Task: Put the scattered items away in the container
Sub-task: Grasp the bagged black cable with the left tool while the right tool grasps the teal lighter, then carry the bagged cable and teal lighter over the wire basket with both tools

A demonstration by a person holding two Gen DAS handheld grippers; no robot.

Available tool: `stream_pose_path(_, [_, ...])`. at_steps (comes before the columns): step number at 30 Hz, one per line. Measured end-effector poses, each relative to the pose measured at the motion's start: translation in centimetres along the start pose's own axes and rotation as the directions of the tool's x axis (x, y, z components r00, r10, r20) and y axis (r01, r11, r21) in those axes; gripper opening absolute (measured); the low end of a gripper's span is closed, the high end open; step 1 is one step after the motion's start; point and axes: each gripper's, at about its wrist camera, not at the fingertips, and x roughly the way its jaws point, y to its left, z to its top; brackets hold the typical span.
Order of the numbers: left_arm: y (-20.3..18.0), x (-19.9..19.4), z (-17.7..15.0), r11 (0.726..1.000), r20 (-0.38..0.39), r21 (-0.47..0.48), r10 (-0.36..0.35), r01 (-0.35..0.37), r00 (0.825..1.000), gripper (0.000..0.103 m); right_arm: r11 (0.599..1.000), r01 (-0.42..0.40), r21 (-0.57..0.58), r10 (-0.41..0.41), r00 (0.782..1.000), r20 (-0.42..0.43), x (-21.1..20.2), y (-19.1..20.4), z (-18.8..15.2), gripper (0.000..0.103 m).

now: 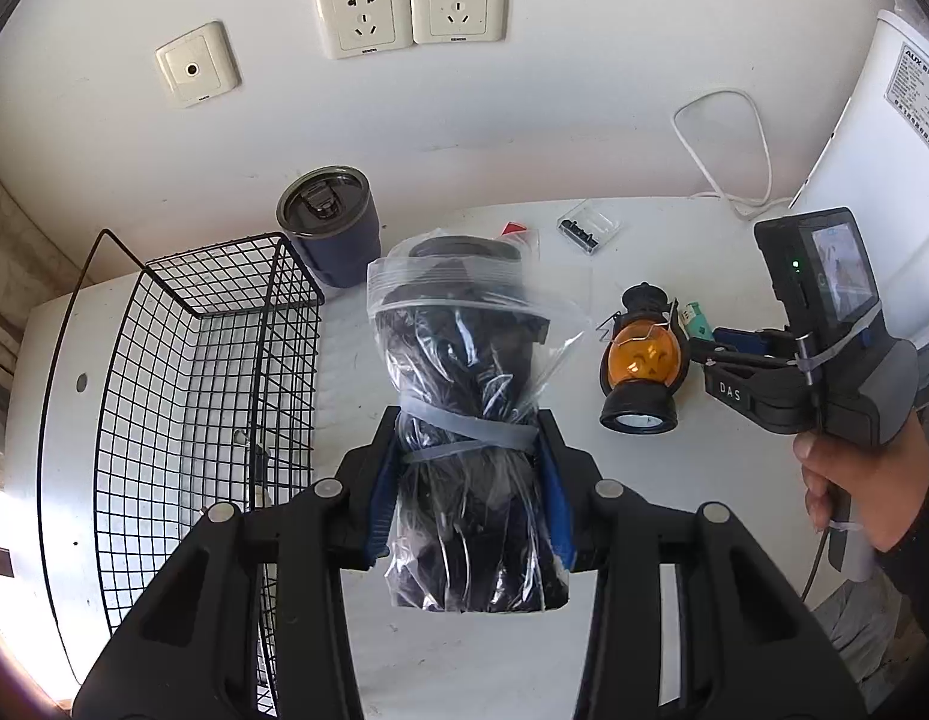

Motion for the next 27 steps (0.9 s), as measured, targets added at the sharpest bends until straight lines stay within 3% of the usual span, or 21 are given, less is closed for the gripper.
stream_pose_path(10, [2.6,-1.6,-0.2,0.997,0.023,-0.071,0.035,-0.033,0.999,0.037,0.998,-0.025,-0.055,0.03,0.996,0.089,-3.3,0.5,1.5,0.021])
stream_pose_path(27, [9.0,-3.3,-4.6,0.968,0.006,-0.225,0.113,-0.109,0.994,0.037,0.968,-0.093,-0.232,0.127,0.983,0.135,-7.1,9.6,2.8,0.021])
